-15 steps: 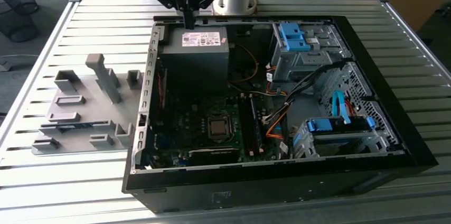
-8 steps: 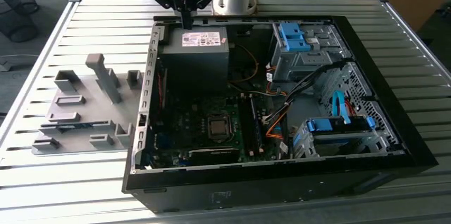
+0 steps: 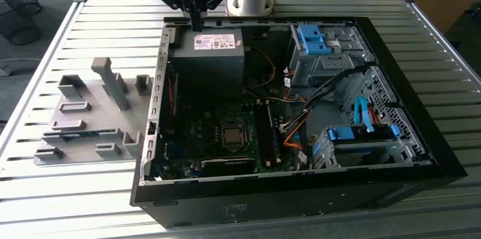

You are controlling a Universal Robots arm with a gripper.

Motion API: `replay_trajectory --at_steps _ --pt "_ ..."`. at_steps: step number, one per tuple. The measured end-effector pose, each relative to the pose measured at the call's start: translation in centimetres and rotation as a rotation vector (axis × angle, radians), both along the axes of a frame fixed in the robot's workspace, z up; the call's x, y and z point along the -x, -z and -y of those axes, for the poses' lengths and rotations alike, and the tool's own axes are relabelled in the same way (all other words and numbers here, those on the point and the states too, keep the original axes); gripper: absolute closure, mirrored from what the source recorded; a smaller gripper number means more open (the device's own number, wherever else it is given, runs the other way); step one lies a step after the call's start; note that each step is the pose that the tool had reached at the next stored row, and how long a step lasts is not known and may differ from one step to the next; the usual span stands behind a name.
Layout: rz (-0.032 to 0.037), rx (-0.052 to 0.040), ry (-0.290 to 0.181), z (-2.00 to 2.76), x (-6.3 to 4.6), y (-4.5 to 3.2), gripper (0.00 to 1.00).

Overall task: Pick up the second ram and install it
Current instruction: 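Reach for the second ram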

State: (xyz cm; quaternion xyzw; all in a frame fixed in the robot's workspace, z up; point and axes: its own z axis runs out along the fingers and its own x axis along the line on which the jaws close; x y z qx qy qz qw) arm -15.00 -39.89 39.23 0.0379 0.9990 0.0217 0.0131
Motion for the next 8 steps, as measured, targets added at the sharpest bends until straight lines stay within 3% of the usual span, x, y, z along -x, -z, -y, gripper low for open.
replay_trajectory --at_steps 8 --pt "0.0001 -0.0001 0.000 0.00 0.48 0.03 0.90"
